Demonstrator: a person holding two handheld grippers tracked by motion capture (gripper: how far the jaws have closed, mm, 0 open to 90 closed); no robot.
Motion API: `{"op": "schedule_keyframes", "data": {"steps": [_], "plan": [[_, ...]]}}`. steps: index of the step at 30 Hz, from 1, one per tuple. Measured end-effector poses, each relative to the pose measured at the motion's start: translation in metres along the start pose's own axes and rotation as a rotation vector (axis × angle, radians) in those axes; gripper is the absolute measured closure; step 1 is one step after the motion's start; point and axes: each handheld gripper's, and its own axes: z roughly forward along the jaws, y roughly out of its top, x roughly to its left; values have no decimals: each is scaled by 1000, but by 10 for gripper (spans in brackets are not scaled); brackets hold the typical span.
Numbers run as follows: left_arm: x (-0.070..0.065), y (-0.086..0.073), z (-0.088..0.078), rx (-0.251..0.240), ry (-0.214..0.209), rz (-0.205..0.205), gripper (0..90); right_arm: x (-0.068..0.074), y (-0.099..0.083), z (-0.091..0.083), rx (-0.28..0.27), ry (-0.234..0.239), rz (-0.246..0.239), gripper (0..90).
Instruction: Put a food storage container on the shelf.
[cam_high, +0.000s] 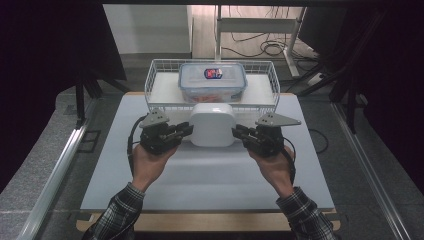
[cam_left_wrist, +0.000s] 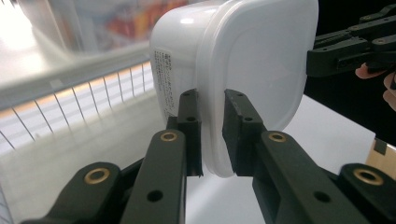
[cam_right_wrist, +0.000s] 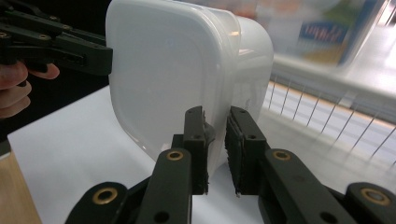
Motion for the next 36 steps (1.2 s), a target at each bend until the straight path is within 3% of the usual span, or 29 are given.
{"op": "schedule_keyframes", "data": {"steps": [6,19,36], "plan": [[1,14,-5,-32,13,19,781,0,16,-4,-45,-15,-18,780],[6,41,-16,-66,35,30,781,1,50,-5,-84,-30,-58,777],[11,85,-24,-77,42,67,787,-10,90,-7,-118,-40,-42,766]]}}
